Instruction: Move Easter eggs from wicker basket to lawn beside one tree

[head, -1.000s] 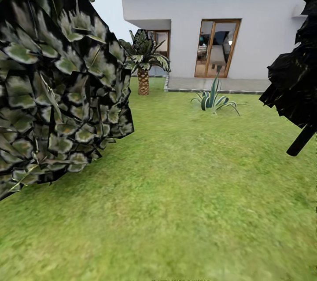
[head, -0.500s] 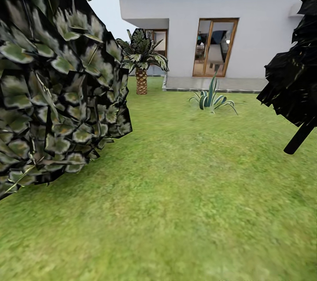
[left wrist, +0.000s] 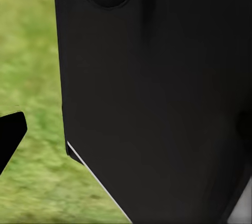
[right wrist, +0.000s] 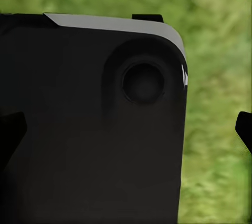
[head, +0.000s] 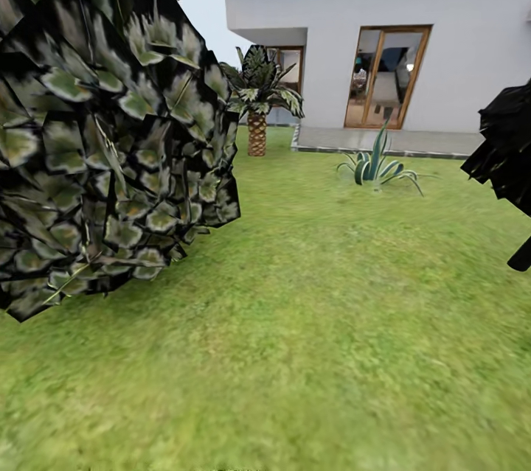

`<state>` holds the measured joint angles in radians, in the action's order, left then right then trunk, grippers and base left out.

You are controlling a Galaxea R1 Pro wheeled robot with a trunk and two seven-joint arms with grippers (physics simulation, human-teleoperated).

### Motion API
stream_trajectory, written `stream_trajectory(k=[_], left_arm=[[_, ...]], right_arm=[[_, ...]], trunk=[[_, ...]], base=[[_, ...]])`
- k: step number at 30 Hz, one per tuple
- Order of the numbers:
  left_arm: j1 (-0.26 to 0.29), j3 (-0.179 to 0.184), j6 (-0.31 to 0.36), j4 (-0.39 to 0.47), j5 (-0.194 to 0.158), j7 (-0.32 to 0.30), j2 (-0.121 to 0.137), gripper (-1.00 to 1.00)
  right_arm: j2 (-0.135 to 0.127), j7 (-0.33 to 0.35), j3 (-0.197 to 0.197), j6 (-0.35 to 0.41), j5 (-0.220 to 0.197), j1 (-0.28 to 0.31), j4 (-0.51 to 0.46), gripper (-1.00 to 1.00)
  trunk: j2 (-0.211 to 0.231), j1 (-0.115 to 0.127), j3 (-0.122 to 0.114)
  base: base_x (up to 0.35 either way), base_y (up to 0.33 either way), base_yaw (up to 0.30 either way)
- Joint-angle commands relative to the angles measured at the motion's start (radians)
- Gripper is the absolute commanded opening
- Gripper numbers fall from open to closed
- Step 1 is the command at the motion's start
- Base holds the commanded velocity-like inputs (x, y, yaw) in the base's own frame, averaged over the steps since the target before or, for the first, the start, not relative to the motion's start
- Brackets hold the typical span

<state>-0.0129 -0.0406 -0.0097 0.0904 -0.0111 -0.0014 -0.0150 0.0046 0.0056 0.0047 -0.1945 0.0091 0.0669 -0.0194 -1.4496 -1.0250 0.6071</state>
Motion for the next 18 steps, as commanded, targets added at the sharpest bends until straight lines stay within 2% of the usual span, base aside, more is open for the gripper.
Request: stream_trajectory(k=[1,18], left_arm=[[-0.001,-0.004,-0.001,0.002,-0.001,0.000,0.000,1.00],[0.000,-0.004,-0.001,0.002,-0.001,0.000,0.000,1.00]], right_arm=[[0.000,0.001,0.000,-0.003,0.001,0.001,0.001,1.00],[-0.001,0.001,0.000,-0.003,-0.001,0.001,0.001,1.00]], trunk=[[0.000,0.000,0.001],[0.000,0.000,0.014]], base=[[0.000,0.000,0.263],[0.000,0.000,0.263]])
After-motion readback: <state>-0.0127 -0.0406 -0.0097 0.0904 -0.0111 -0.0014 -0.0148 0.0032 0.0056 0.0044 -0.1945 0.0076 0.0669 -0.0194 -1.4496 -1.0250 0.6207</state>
